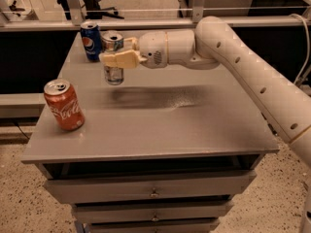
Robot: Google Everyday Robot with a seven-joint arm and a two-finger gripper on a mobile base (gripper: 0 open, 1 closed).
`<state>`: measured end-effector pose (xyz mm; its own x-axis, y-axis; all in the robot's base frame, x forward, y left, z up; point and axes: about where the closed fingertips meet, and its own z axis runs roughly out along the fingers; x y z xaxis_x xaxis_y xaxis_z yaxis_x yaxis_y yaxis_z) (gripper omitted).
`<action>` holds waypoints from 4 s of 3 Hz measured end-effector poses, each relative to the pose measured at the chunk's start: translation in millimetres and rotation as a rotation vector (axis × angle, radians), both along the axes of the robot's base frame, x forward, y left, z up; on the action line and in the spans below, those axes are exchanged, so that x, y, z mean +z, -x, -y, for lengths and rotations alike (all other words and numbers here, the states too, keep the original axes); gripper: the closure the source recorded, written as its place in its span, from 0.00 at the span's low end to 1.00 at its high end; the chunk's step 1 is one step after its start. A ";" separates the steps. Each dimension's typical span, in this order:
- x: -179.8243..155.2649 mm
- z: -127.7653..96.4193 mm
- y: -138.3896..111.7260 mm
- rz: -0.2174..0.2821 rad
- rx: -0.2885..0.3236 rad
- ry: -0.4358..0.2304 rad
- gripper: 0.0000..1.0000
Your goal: Move redbull can near coke can
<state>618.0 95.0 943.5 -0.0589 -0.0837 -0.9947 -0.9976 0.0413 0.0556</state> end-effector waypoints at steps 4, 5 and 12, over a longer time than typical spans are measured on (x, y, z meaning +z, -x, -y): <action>-24.9 -54.9 83.4 -0.011 0.305 -0.020 1.00; -34.0 -60.7 96.1 0.004 0.386 0.013 0.82; 16.9 13.8 85.1 0.162 0.147 0.140 0.00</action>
Offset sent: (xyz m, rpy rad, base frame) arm -0.0767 0.0433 -0.0165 0.0308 0.0234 0.2398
